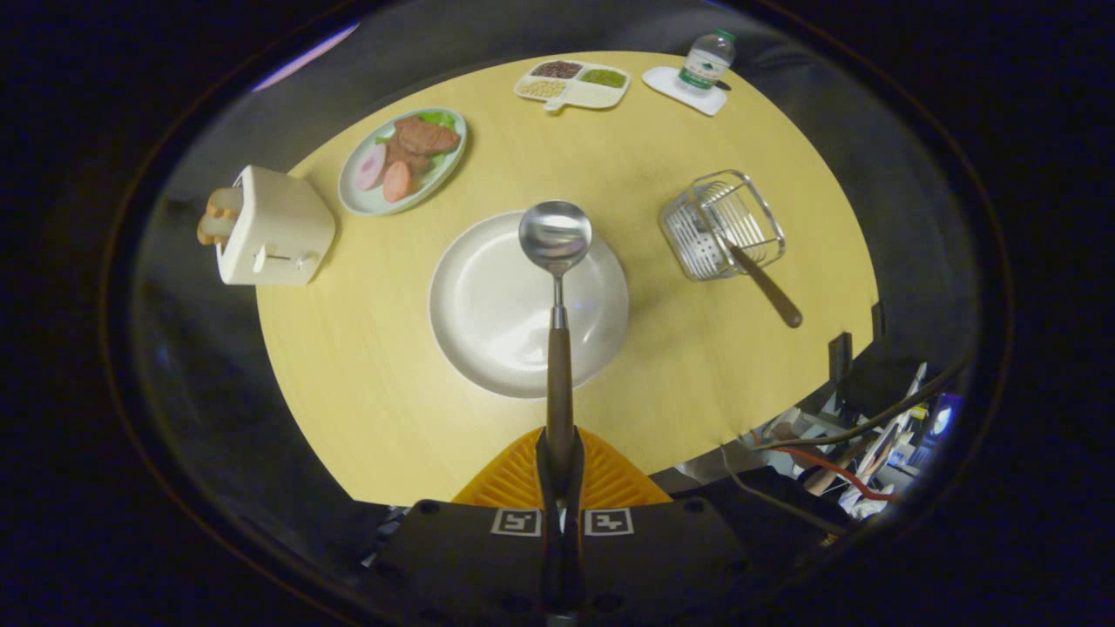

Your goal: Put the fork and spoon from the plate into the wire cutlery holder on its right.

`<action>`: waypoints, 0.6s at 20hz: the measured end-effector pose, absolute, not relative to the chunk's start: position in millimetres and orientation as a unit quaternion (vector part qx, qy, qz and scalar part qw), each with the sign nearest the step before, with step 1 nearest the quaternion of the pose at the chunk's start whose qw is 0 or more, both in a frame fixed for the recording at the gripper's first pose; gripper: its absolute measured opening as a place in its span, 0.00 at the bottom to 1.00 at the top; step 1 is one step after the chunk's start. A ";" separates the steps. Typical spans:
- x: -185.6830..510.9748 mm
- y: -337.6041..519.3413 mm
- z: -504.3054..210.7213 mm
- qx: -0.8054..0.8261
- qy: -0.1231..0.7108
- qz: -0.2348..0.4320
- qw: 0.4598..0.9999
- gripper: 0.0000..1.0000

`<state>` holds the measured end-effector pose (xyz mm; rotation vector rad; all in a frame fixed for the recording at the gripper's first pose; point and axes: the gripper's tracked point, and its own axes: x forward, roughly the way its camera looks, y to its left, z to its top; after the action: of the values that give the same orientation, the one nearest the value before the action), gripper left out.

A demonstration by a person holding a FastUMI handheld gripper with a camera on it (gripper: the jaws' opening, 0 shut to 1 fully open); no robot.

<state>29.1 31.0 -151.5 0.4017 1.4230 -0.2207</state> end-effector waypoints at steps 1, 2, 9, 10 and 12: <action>29.7 19.7 -150.5 0.186 0.649 -0.106 0.730 0.04; 31.8 8.7 -152.2 0.187 0.651 -0.111 0.727 0.04; 32.2 -59.7 -168.8 0.191 0.677 -0.148 0.696 0.04; 32.2 -66.0 -172.4 0.196 0.681 -0.151 0.689 0.04; 30.8 -79.3 -179.1 0.205 0.689 -0.157 0.677 0.04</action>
<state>30.8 -79.3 -179.1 0.4615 1.5493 -0.3524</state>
